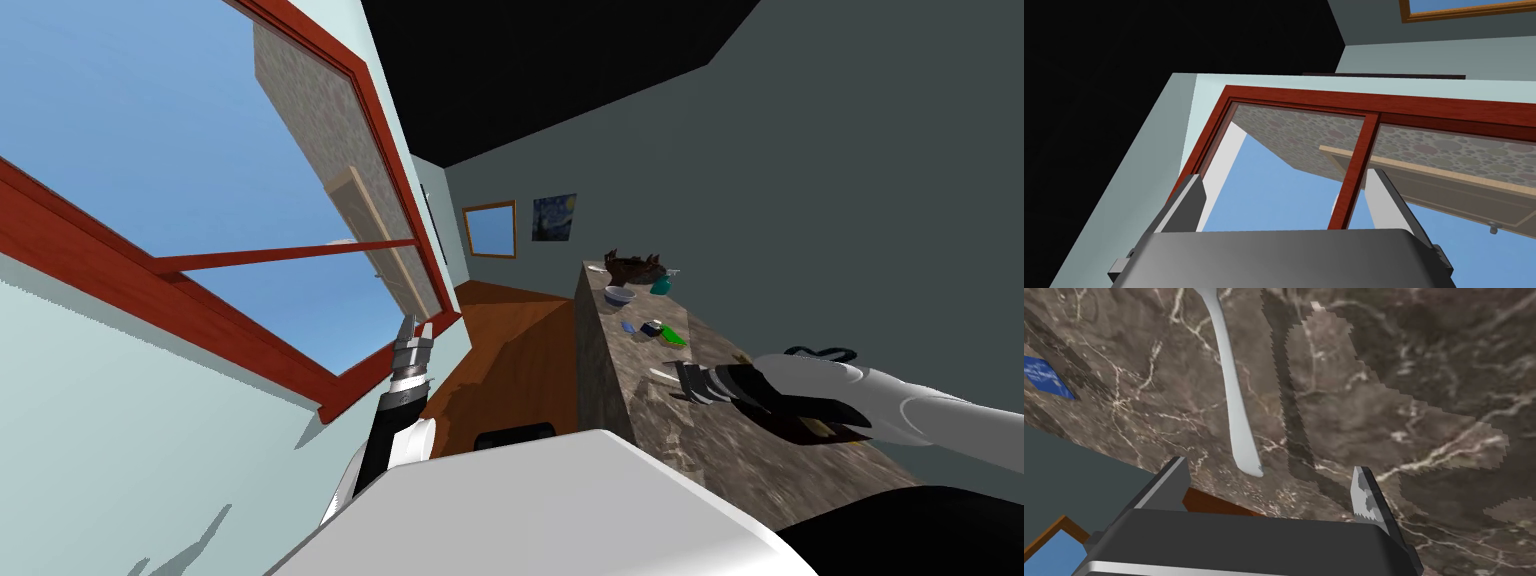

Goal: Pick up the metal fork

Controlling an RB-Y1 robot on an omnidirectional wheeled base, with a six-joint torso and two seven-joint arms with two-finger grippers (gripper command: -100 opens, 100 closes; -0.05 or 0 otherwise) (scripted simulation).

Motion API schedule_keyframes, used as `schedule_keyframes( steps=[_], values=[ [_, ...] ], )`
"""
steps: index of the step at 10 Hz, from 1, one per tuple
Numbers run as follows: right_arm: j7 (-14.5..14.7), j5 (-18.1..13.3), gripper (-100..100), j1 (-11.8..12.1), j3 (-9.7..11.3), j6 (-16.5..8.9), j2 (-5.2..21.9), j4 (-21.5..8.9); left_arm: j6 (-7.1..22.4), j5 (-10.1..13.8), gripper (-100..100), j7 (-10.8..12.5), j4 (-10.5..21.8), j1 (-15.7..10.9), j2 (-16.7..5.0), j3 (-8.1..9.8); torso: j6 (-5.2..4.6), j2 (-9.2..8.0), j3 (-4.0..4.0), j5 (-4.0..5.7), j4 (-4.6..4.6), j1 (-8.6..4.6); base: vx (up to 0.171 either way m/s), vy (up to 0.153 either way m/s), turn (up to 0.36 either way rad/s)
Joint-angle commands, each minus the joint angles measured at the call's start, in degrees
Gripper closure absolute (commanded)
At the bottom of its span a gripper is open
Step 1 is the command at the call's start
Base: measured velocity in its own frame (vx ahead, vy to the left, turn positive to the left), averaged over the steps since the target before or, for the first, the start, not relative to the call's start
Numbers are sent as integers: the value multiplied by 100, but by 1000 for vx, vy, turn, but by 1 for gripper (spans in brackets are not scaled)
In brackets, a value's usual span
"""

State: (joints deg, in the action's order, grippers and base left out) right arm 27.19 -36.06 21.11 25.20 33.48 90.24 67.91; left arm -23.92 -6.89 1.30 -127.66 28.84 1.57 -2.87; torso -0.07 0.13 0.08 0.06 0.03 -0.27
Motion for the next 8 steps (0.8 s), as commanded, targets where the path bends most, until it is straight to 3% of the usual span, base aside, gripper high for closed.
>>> schedule_keyframes(
  steps=[1, 2, 3, 4, 5, 8],
  values=[
    [-72, -115, -100, -71, 202, 3, 112, -165, 0, 0, 0, 0, 0, 0, 0, 0, 0, 0, 0, 0, 0, 0, 61, -82, 17],
    [-74, -169, -100, -61, 317, -4, 165, -287, 0, 0, 0, 0, 0, 0, 0, 0, 1, -1, 0, 1, 0, -4, 59, -68, 33],
    [-128, -171, -100, -125, 282, 9, 156, -201, 0, 0, 0, 0, 0, 0, 0, 0, 1, -2, -1, 1, 0, 0, 27, -29, 10],
    [-142, -177, 0, -125, 295, 3, 166, -208, 0, 0, 0, 0, 0, 0, 0, 0, 1, -12, -6, -1, -2, 13, 5, -6, 1],
    [-3, -225, -100, -168, 234, 136, 52, -407, 0, 0, 0, 0, 0, -1, 1, -1, 0, -20, -11, -4, -4, 23, 29, 17, -35],
    [412, -371, -100, -295, 58, 534, -286, -965, 0, 0, 0, 0, 0, 0, 1, -1, 0, 3, 1, -8, 0, 42, 86, 39, -64]
  ],
)
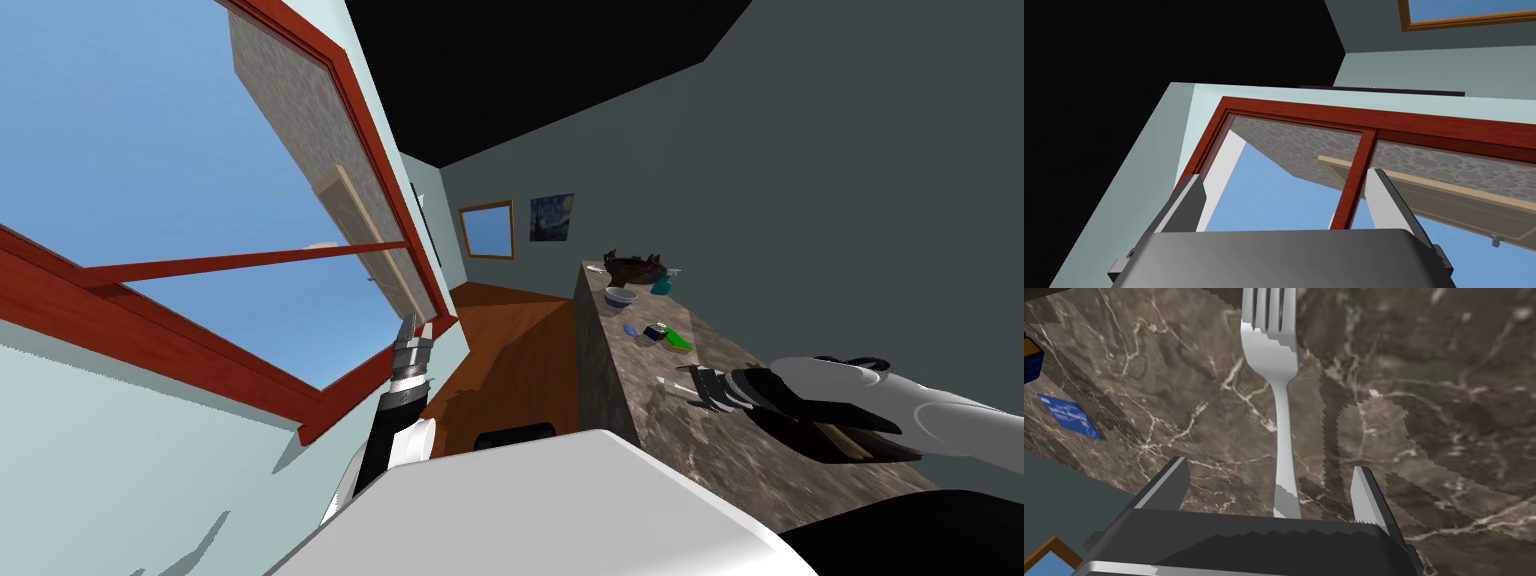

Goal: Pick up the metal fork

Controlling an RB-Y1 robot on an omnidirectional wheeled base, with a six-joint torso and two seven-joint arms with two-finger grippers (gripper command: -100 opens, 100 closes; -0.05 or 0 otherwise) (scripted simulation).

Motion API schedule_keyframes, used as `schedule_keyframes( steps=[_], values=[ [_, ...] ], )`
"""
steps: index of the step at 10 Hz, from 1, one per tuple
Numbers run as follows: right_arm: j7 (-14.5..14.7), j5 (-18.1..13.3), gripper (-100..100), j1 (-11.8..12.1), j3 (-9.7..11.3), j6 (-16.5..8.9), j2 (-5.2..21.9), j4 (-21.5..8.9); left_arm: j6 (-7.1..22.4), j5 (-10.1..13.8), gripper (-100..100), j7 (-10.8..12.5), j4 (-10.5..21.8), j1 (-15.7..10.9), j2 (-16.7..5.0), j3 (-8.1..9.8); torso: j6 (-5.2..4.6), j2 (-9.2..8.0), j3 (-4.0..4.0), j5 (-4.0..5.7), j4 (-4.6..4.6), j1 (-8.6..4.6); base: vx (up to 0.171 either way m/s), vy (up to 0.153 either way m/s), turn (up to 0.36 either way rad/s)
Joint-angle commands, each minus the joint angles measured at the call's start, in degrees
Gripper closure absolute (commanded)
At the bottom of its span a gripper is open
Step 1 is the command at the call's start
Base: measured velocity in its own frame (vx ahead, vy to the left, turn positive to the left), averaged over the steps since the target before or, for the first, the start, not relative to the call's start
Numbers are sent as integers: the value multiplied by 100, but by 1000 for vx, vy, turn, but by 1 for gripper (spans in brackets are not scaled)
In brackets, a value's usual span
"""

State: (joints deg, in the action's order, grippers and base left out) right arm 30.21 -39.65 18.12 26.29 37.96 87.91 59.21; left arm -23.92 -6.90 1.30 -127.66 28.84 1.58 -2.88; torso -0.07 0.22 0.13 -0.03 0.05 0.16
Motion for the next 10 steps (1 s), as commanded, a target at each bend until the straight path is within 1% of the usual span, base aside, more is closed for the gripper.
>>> schedule_keyframes(
  steps=[1, 2, 3, 6, 7, 8, 9, 10],
  values=[
    [248, -61, -100, -39, -111, 219, -166, -286, 0, 0, 0, 0, 0, 0, 0, 0, 0, 0, 0, 0, 0, 0, 99, 45, -52],
    [386, -110, -100, -82, -170, 352, -279, -500, 0, 0, 0, 0, 0, 0, 0, 0, 1, 1, 1, 0, 1, 1, 90, 49, -55],
    [386, -110, -100, -82, -170, 352, -279, -533, 0, 0, 0, 0, 0, 0, 0, 0, 0, -1, 0, -1, 0, 3, 57, 37, -20],
    [800, -256, -100, -209, -346, 750, -617, -1073, 0, 0, 0, 0, 0, 0, 0, 0, 0, -10, -6, 1, -2, -5, 69, 31, -47],
    [800, -256, -100, -209, -346, 750, -617, -1131, 0, 0, 0, 0, 0, 0, 0, 0, 0, -8, -4, 0, -1, -2, 53, 33, -24],
    [938, -304, -100, -252, -405, 883, -729, -1330, 0, 0, 0, 0, 0, -1, 0, 0, 1, -14, -7, -1, -3, -3, 53, 33, -32],
    [855, -275, -100, -223, -380, 799, -665, -1211, 0, 0, 0, 0, 0, -1, 0, 0, 0, -15, -8, 4, -2, -6, 26, 18, -12],
    [878, -279, 100, -227, -385, 823, -672, -1233, 0, 0, 0, 0, 0, -1, 0, 0, 2, -22, -11, 6, -3, -13, 0, 0, 0]
  ],
)
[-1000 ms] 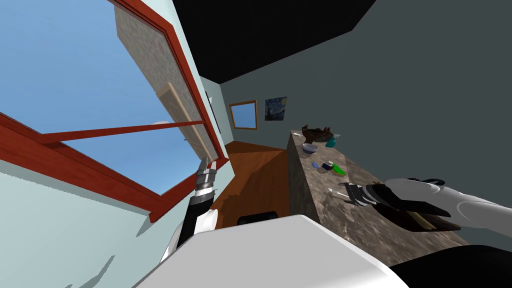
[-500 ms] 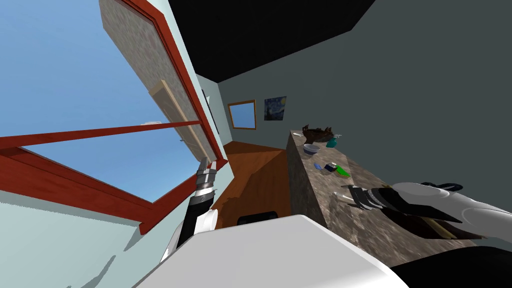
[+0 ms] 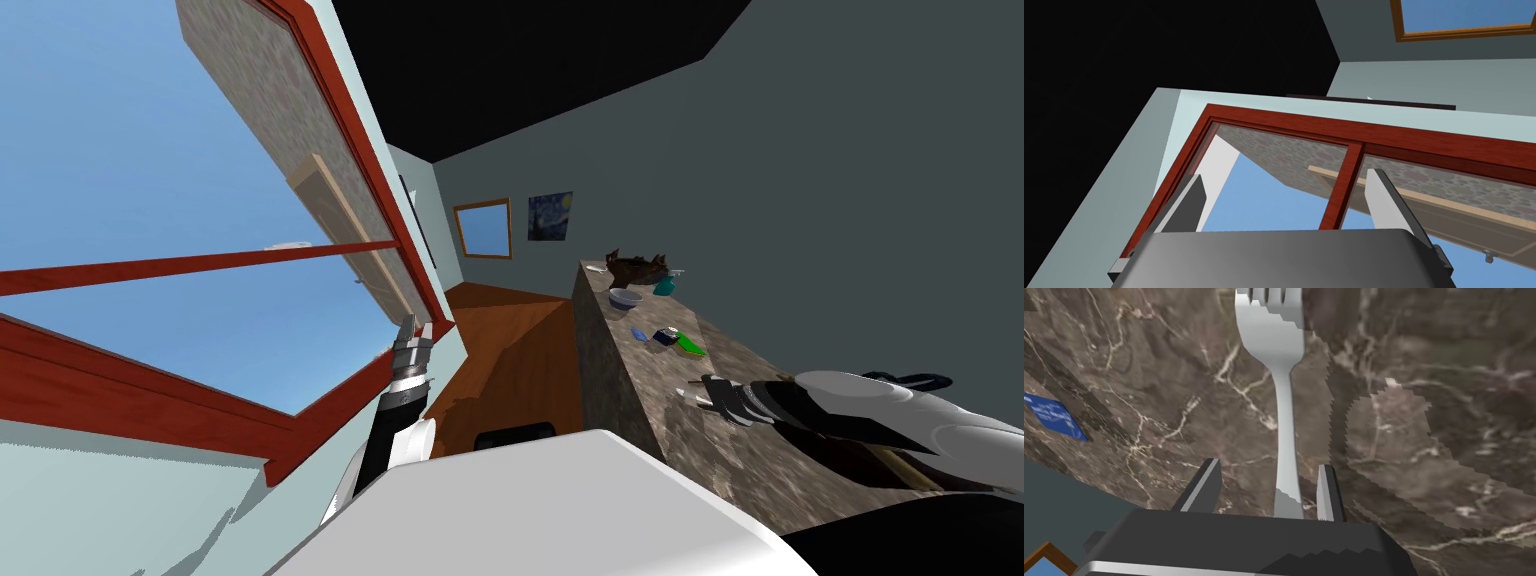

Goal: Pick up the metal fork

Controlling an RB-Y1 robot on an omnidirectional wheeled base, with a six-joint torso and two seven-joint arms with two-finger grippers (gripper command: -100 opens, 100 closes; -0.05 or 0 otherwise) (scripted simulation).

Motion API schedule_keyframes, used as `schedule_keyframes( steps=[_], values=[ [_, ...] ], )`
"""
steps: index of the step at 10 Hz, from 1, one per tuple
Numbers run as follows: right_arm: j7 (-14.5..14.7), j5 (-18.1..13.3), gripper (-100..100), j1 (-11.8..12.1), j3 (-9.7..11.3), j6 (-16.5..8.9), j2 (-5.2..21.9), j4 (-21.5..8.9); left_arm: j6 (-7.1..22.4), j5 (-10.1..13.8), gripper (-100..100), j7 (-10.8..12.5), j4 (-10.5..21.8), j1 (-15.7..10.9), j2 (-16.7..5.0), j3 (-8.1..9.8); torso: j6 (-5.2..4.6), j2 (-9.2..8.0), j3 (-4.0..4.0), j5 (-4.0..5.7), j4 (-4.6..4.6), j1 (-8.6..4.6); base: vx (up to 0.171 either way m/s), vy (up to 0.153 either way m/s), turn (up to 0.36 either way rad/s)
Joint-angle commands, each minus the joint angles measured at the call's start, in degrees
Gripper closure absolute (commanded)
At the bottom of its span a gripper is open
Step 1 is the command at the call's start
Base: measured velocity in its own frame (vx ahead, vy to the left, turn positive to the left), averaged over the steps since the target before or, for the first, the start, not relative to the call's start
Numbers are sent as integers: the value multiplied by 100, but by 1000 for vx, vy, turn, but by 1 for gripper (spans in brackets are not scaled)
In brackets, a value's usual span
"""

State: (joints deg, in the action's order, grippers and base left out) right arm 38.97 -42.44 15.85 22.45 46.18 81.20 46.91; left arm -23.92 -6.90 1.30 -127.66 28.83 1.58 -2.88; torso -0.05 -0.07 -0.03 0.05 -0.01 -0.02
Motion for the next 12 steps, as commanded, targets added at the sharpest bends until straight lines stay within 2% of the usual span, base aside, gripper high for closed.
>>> schedule_keyframes(
  steps=[1, 4, 5, 6, 9, 10, 12],
  values=[
    [0, 0, 100, 0, 0, 0, 0, 0, 0, 0, 0, 0, 0, 0, 0, 0, 0, 0, 0, 0, 0, 0, 0, 0, 0],
    [6, -3, 100, -1, 1, 5, 3, 3, 0, 0, 0, 0, 0, 0, 0, 0, -5, -5, -4, 2, -2, -4, 1, 0, 4],
    [6, -3, 0, -1, 1, 4, 2, 3, 0, 0, 0, 0, 0, 0, 0, 0, -5, -6, -4, 2, -2, -4, 0, 0, 0],
    [-214, 72, 100, 60, 97, -204, 168, 289, 0, 0, 0, 0, 0, 0, 0, 0, -5, -7, -4, 2, -2, -4, -75, -40, 69],
    [-628, 218, 100, 188, 273, -603, 506, 896, 0, 0, 0, 0, 0, -1, 0, 0, -6, -43, -26, 2, -11, -24, -102, -55, 65],
    [-628, 218, 100, 188, 273, -603, 506, 896, 0, 0, 0, 0, 0, -1, 0, 0, -5, -44, -27, 0, -11, -14, -64, -18, 18],
    [-904, 315, 100, 273, 391, -868, 731, 1270, 0, 0, 0, 0, 0, -1, 0, 0, -6, -30, -19, -3, -9, -9, -53, -35, 43]
  ],
)
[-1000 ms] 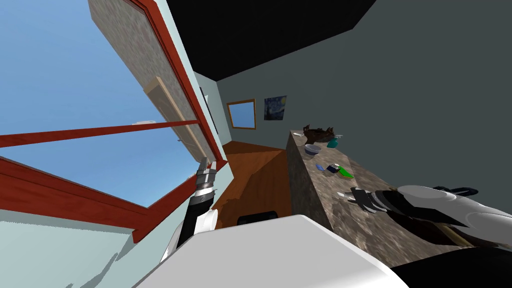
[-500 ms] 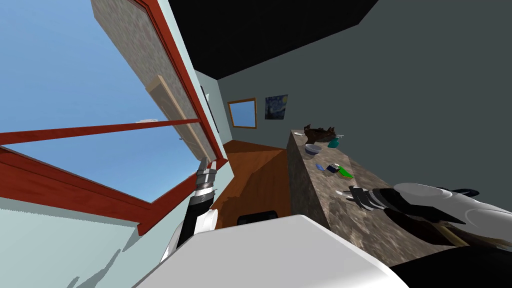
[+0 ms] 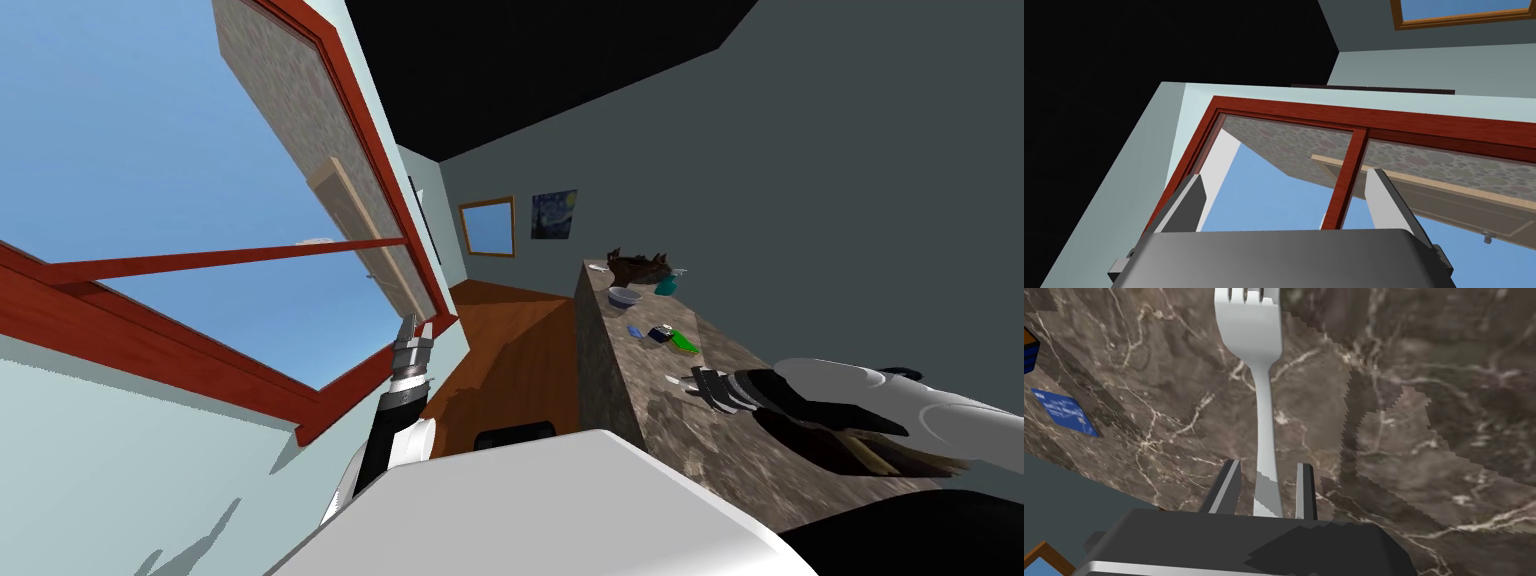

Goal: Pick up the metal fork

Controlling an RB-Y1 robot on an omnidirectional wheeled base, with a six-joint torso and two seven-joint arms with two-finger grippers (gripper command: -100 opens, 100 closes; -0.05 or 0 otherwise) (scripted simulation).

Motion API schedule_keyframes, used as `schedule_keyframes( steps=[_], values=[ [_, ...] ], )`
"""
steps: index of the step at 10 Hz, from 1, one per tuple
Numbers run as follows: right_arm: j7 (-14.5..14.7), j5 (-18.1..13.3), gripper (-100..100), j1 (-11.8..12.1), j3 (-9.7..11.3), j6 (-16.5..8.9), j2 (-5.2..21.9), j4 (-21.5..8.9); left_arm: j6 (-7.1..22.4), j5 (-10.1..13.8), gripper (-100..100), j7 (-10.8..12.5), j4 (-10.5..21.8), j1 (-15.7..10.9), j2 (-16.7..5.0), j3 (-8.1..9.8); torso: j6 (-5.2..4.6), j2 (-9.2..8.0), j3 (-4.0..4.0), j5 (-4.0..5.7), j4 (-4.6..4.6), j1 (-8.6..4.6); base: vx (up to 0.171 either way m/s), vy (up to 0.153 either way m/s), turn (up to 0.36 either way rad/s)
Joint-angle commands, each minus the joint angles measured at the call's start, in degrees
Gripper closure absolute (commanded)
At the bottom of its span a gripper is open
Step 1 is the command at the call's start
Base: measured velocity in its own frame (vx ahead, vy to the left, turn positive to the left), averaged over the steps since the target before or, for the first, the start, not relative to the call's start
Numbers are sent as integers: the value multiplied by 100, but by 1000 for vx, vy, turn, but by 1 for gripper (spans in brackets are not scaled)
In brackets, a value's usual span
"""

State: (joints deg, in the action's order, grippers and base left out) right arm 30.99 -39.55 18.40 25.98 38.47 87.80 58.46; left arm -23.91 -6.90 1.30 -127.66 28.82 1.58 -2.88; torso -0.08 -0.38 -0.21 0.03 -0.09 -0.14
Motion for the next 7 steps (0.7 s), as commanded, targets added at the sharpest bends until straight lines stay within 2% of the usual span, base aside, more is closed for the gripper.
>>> schedule_keyframes(
  steps=[1, 2, 4, 6, 7],
  values=[
    [-244, 75, 100, 61, 97, -230, 184, 286, 0, 0, 0, 0, 0, 0, 0, 0, 0, 0, 0, 0, 0, 0, -88, -35, 65],
    [-244, 75, 100, 61, 97, -230, 184, 339, 0, 0, 0, 0, 0, 0, 0, 0, -2, -7, -4, 0, -1, 2, -63, -28, 19],
    [-520, 173, 100, 146, 215, -496, 409, 732, 0, 0, 0, 0, 0, 0, 0, 0, -4, 0, 0, 0, 1, 6, -58, -29, 47],
    [-482, 148, 100, 111, 212, -454, 362, 667, 0, 0, 0, 0, 0, 0, 0, 0, -8, -1, 0, 0, 1, 4, -38, -17, 16],
    [-494, 151, 0, 111, 212, -466, 366, 679, 0, 0, 0, 0, 0, 1, 0, 0, -11, 7, 4, -2, 3, 8, 0, 0, 0]
  ],
)
